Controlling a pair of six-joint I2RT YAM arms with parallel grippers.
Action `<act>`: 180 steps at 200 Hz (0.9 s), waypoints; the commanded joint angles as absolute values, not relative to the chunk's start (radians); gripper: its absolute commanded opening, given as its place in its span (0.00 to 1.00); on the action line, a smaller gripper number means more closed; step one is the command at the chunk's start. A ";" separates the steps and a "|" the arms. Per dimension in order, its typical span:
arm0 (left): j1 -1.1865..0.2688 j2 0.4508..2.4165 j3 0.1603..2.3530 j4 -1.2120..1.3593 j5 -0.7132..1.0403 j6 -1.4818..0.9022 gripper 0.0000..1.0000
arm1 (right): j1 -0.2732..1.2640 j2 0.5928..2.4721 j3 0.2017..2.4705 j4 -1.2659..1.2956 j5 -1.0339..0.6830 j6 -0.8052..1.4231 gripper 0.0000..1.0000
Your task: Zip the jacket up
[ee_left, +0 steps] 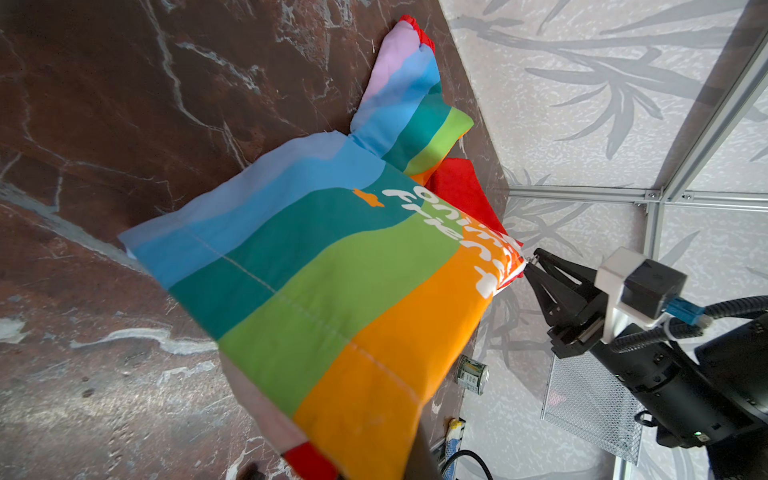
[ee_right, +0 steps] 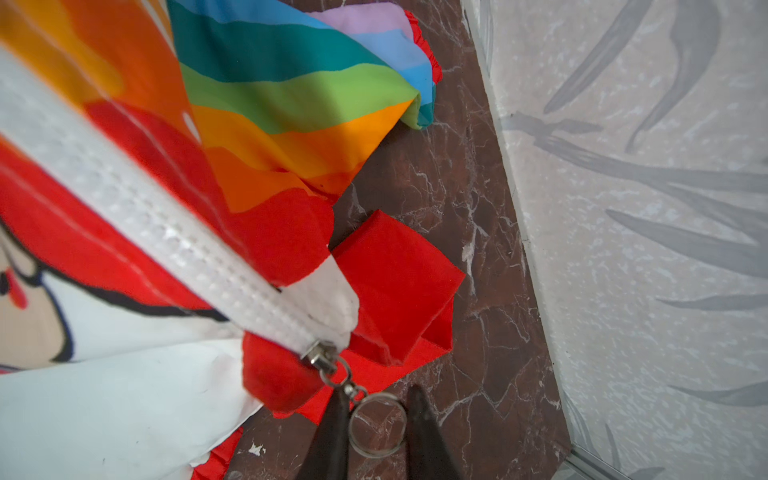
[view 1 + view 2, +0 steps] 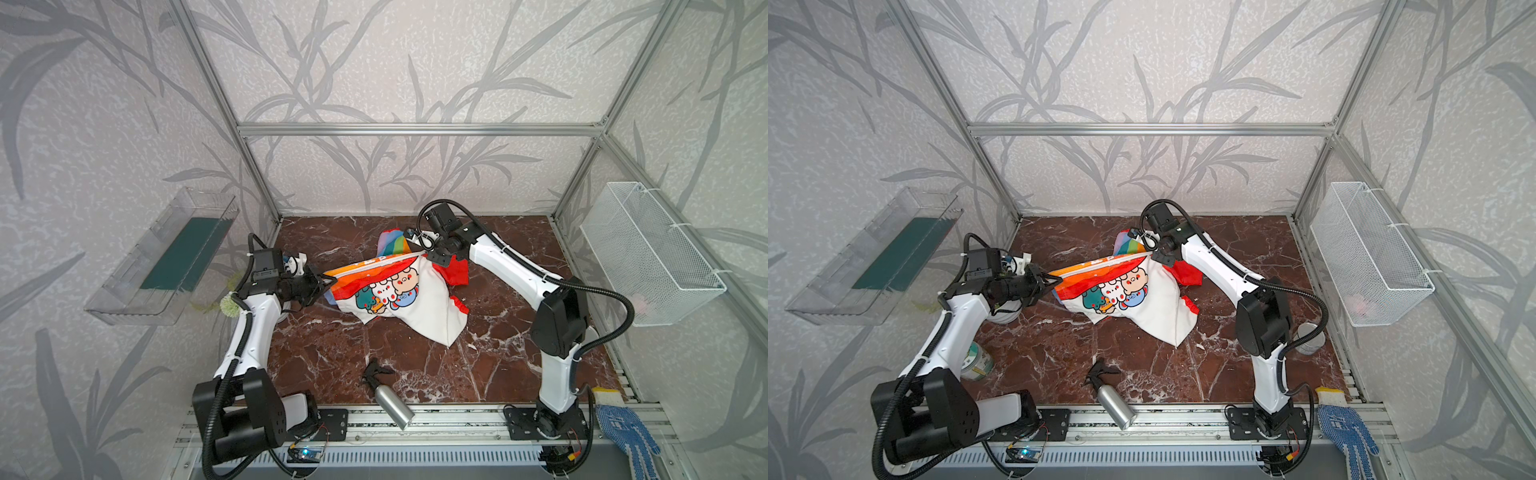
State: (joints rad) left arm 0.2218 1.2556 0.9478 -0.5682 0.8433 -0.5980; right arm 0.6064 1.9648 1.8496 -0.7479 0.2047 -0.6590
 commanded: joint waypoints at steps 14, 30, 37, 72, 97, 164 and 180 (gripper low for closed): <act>0.162 1.310 0.990 -0.561 0.827 -0.607 0.00 | 0.607 1.892 1.850 -0.751 0.203 -0.641 0.07; 0.177 1.333 0.966 -0.567 0.800 -0.586 0.00 | 0.613 1.886 1.815 -0.751 0.198 -0.622 0.07; 0.182 1.348 0.957 -0.571 0.795 -0.575 0.00 | 0.614 1.885 1.784 -0.744 0.196 -0.609 0.07; 0.190 1.442 0.937 -0.632 0.775 -0.517 0.00 | 0.612 1.889 1.627 -0.675 0.168 -0.537 0.10; 0.190 1.459 0.919 -0.657 0.744 -0.505 0.38 | 0.614 1.896 1.605 -0.679 0.141 -0.475 0.38; 0.163 1.326 1.048 -0.828 0.506 -0.413 0.99 | 0.611 1.713 1.516 -0.645 0.172 -0.394 0.93; 0.142 1.285 1.070 -0.827 0.461 -0.391 0.99 | 0.594 1.631 1.463 -0.611 0.186 -0.346 0.99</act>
State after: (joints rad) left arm 0.1699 1.3567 1.0149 -0.7658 0.5751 -0.4572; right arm 0.6128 1.7527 1.5185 -0.6437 0.1593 -0.4240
